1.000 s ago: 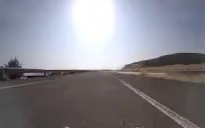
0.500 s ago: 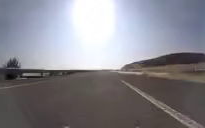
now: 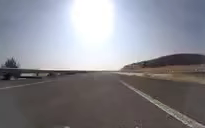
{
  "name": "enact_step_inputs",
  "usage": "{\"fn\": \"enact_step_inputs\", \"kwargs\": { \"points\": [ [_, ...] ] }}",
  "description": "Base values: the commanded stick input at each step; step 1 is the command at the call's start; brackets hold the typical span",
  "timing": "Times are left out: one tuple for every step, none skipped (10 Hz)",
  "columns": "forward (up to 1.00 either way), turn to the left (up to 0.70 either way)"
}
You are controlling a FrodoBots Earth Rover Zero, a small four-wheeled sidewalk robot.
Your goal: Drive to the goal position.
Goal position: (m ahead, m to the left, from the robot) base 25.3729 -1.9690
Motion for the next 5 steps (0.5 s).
{"fn": "enact_step_inputs", "kwargs": {
  "points": [
    [1.00,0.00],
    [1.00,0.00],
    [1.00,0.00],
    [1.00,0.00],
    [1.00,0.00]
  ]
}}
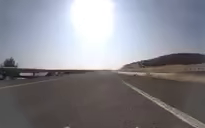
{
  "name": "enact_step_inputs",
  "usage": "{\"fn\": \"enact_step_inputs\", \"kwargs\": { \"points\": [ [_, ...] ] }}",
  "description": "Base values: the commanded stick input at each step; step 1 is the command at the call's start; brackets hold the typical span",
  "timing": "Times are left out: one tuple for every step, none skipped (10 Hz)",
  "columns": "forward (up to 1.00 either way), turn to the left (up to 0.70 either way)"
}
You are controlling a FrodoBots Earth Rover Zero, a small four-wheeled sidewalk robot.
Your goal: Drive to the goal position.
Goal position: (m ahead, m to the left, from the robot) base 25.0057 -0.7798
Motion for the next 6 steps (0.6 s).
{"fn": "enact_step_inputs", "kwargs": {
  "points": [
    [1.00,0.00],
    [1.00,0.00],
    [1.00,0.00],
    [1.00,0.00],
    [1.00,0.00],
    [1.00,0.00]
  ]
}}
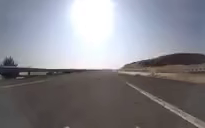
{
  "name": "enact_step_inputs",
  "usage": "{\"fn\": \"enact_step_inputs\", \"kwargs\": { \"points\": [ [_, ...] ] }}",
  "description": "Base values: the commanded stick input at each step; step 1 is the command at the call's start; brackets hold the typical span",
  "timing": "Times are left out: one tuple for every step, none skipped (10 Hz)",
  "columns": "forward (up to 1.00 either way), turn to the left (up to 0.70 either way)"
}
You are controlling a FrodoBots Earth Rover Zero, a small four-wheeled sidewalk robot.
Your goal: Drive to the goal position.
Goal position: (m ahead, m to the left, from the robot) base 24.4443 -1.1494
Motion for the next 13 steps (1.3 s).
{"fn": "enact_step_inputs", "kwargs": {
  "points": [
    [1.00,0.00],
    [1.00,0.00],
    [1.00,0.00],
    [1.00,0.00],
    [1.00,0.00],
    [1.00,0.00],
    [1.00,0.00],
    [1.00,0.00],
    [1.00,0.00],
    [1.00,0.00],
    [1.00,0.00],
    [1.00,0.00],
    [1.00,0.00]
  ]
}}
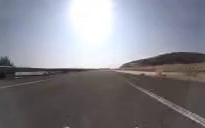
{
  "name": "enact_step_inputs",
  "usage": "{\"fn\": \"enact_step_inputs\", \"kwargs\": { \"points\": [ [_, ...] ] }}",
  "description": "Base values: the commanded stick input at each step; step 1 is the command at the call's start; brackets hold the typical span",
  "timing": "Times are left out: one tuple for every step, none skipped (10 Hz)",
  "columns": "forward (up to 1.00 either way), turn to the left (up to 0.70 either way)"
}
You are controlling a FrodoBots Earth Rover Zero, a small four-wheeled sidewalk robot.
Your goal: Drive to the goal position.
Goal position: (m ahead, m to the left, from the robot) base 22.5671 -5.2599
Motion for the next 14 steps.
{"fn": "enact_step_inputs", "kwargs": {
  "points": [
    [1.00,0.00],
    [1.00,0.00],
    [1.00,0.00],
    [1.00,0.00],
    [1.00,0.00],
    [1.00,0.00],
    [1.00,0.00],
    [1.00,-0.17],
    [1.00,-0.31],
    [1.00,-0.13],
    [1.00,0.00],
    [1.00,0.00],
    [1.00,0.00],
    [1.00,0.00]
  ]
}}
